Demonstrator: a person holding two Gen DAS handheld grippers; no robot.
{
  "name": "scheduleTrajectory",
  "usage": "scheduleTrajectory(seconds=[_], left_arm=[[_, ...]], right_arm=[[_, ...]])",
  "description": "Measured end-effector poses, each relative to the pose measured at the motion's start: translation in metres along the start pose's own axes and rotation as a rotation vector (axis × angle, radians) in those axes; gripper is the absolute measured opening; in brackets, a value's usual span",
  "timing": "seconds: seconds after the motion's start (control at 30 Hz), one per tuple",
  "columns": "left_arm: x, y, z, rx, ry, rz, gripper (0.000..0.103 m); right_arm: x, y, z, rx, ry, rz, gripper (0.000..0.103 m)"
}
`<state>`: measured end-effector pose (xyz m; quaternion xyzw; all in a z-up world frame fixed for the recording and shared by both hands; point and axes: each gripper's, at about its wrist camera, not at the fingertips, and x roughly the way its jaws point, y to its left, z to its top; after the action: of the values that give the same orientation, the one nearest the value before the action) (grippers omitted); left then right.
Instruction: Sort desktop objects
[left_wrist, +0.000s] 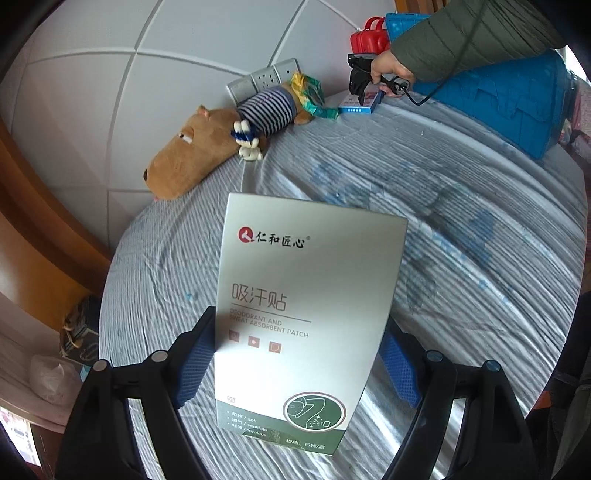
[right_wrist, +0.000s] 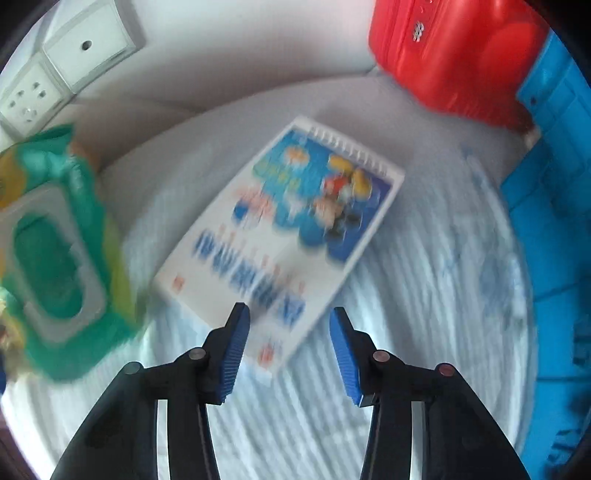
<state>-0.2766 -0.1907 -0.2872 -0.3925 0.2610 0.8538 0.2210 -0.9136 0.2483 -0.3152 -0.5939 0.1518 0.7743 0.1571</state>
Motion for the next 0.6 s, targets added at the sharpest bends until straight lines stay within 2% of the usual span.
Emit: scheduleTrajectory(seconds=[0.03,0.07,0.1,0.2,0.33,0.53,0.6], left_arm=[[-0.002,0.000,0.004,0.005,-0.007,0.001,0.081],[-0.003,0.001,0.005,0.008,-0.009,0.004,0.081],[-0.005,0.001,0.005,0.011,-0.010,0.006,0.082],[-0.005,-0.002,0.000,-0.001,-0.001,0.005,0.082],[0.000,-0.012,-0.015,0.004,0.048,-0.008,0.082],[-0.002,-0.013,-0.032,-0.029,0.086,-0.008,0.082],[-0.003,-0.012,-0.035,-0.040,0.092,-0.011,0.082]], right_arm=[[-0.002,-0.006,0.004,0.046,0.006,0.025,0.075],[-0.004,-0.011,0.007,0.091,0.012,0.050,0.095],[-0.007,-0.017,0.011,0.137,0.017,0.075,0.103],[0.000,-0.036,0.028,0.328,0.042,0.106,0.103],[0.016,-0.017,0.052,0.443,0.052,0.104,0.103],[0.035,0.039,0.072,0.446,0.027,-0.016,0.103],[0.032,0.051,0.074,0.411,-0.035,-0.048,0.102]])
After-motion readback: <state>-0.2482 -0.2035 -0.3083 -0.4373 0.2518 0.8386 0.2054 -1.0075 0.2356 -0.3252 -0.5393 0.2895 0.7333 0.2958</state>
